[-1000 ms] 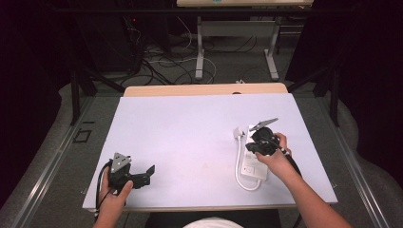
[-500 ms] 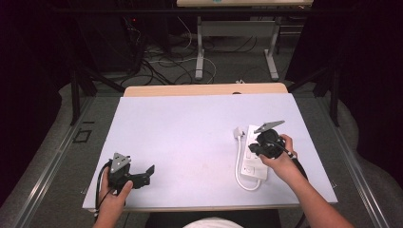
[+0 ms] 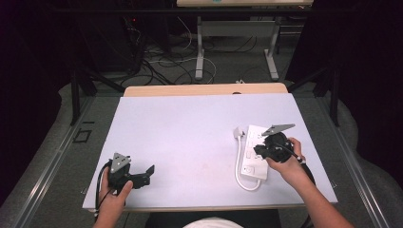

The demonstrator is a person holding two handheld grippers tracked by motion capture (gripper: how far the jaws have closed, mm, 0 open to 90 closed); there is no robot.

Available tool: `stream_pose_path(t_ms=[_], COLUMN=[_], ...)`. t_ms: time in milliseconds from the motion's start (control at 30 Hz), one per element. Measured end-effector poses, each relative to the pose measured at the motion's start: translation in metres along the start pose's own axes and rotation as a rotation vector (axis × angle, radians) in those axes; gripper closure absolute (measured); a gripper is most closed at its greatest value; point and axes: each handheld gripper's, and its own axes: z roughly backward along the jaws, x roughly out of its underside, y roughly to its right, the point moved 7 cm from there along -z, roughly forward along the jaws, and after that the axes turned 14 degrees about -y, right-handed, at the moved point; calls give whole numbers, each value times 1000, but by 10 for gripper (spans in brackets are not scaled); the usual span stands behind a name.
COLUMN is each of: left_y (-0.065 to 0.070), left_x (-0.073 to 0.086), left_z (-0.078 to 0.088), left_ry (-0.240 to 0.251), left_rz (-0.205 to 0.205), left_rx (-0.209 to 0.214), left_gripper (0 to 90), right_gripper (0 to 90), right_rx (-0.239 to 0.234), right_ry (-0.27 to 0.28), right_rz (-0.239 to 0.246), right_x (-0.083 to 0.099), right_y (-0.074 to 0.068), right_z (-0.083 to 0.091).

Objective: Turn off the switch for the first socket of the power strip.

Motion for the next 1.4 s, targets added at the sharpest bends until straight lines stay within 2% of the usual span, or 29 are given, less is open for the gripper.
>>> stream_pose_path(t_ms=[33,900,1100,1233,1400], left_y=[0,0,0,-1,-1], left_x=[0,0,0,0,0], left_z=[0,1,1,1,1], left_ry=[0,-2,-3,-2,-2], left_rz=[0,2,2,2,2], left_rx=[0,-2,-3,-4,-4], left_gripper=[1,2,2,2,2], right_gripper=[840,769,685,597,530], right_rx=[0,16,8,21,28], right_ry=[0,67,78,94,105], right_rz=[-14,-59,-83,-107,-119], right_x=[1,24,28,28,29], right_y=[0,13,15,17,18], right_z=[2,28,30,31,34])
